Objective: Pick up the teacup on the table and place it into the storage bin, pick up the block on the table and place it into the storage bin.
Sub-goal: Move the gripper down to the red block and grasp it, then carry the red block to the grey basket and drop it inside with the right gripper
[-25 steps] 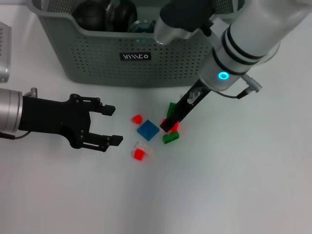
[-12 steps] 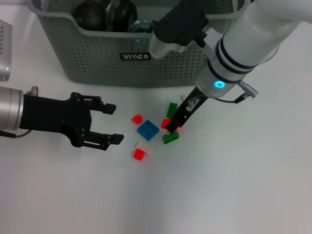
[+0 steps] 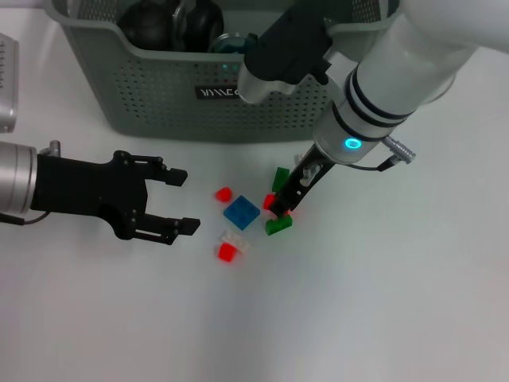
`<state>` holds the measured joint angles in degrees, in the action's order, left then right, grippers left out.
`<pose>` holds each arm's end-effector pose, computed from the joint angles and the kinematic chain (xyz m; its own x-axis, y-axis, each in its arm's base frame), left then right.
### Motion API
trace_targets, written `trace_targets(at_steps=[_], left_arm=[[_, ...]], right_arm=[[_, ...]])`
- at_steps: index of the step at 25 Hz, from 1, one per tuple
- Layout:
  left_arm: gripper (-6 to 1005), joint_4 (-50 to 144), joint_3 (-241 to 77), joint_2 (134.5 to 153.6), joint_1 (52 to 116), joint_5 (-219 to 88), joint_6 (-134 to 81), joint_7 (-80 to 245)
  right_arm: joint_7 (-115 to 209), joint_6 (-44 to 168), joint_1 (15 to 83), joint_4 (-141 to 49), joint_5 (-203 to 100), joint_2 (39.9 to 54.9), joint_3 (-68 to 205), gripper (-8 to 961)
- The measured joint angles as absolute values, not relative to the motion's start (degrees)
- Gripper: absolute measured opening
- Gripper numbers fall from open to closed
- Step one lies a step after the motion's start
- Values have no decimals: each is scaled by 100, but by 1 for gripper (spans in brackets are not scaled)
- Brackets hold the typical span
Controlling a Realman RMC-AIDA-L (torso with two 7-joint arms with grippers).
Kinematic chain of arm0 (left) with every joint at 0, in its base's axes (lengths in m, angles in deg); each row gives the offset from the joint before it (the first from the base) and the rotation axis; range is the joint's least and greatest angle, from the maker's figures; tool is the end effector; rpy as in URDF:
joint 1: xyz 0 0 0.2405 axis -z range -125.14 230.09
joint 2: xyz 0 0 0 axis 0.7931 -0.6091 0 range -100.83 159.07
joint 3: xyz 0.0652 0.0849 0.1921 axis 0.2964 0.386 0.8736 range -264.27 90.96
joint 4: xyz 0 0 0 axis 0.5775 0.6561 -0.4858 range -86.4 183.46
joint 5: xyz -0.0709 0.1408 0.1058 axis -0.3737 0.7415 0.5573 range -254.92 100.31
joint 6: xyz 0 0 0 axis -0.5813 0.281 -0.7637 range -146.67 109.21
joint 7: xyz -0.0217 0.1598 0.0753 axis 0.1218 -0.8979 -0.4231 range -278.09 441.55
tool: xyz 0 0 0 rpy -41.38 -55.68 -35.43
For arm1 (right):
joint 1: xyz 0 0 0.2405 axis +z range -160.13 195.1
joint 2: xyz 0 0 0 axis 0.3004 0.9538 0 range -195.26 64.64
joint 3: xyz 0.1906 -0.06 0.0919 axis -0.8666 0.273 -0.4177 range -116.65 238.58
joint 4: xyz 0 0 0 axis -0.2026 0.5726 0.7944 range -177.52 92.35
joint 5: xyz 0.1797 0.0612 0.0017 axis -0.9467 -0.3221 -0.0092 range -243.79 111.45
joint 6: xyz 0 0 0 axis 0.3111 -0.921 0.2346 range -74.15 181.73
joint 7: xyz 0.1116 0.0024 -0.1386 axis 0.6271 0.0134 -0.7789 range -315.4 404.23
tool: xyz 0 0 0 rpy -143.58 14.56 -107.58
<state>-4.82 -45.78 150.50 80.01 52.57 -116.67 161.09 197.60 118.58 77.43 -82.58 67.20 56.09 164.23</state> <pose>-0.2247 0.2805 -0.0061 0.9339 0.2650 0.2399 0.2996 -0.9464 -0.1210 0.1273 0.3336 -0.1312 0.7747 -0.5314 0.3427 -0.4380 -0.8419 -0.3153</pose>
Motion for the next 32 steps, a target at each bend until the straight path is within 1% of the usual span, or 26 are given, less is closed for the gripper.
trace_targets(at_steps=[9,14,20,32], left_arm=[[795,-482,-4579,15049,7998,5259,-11657,16109],[795,-482,-4587,15049,7991,5257,-11654,16109],[797,-482,-4588,15049,7989,5248,-11655,16109],[796,-474,-4588,15049,8007,5239,-11655,16109]], right_arm=[[19766,11761,7738,-8257,6715,5624,16568,452],[19769,11785,7741,-8257,6716,5624,16585,401],[19770,11817,7744,-8262,6716,5620,16608,237],[19770,11855,7743,-8260,6716,5607,16645,222]])
